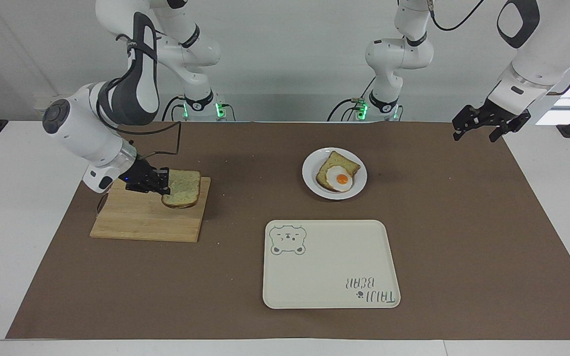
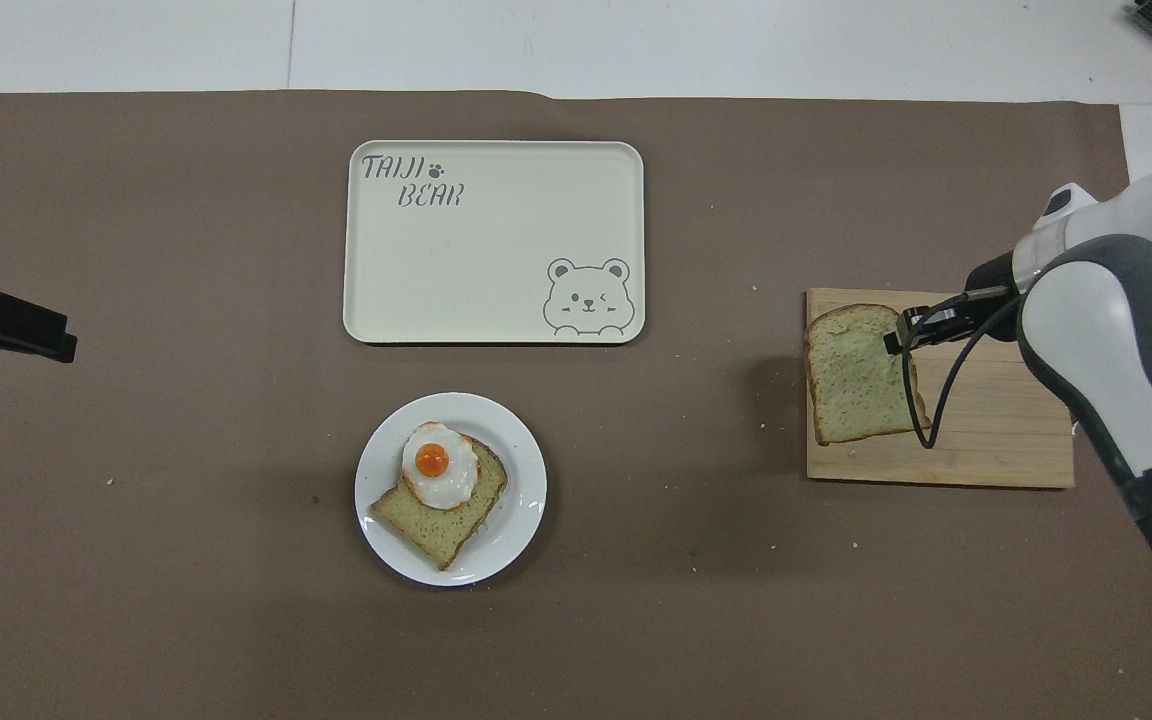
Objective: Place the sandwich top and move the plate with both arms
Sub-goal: 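Carry the bread slice with the right gripper over the egg plate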
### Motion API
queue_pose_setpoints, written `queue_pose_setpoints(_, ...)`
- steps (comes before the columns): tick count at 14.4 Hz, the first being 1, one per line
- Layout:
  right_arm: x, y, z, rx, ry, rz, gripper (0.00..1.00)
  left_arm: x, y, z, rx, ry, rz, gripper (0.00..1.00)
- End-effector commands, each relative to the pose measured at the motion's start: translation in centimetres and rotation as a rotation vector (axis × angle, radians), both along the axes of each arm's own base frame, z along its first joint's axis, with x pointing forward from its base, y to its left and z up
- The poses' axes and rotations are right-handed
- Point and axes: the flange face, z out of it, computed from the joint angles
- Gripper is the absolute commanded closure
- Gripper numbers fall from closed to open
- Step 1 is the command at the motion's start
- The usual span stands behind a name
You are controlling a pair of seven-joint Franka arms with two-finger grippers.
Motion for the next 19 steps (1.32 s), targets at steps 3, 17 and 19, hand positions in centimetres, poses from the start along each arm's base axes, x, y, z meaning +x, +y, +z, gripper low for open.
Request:
queue_pose_setpoints(3, -0.9, 6.6, 0.6, 0.017, 0.041, -0.003, 1.0, -0.4, 0.2, -0.1, 0.01, 0.012, 0.01, 0.0)
queue_pose_setpoints(17, -5.9, 27.2, 0.3, 0.181, 0.157, -0.155, 1.0, -0.4, 0.1, 0.1, 0.01, 0.009, 0.008, 0.0)
queue_pose_setpoints(19, -6.9, 30.1, -0.6, 0.195, 0.158, -0.133, 1.0, -0.4, 0.1, -0.1, 0.01, 0.012, 0.008, 0.0)
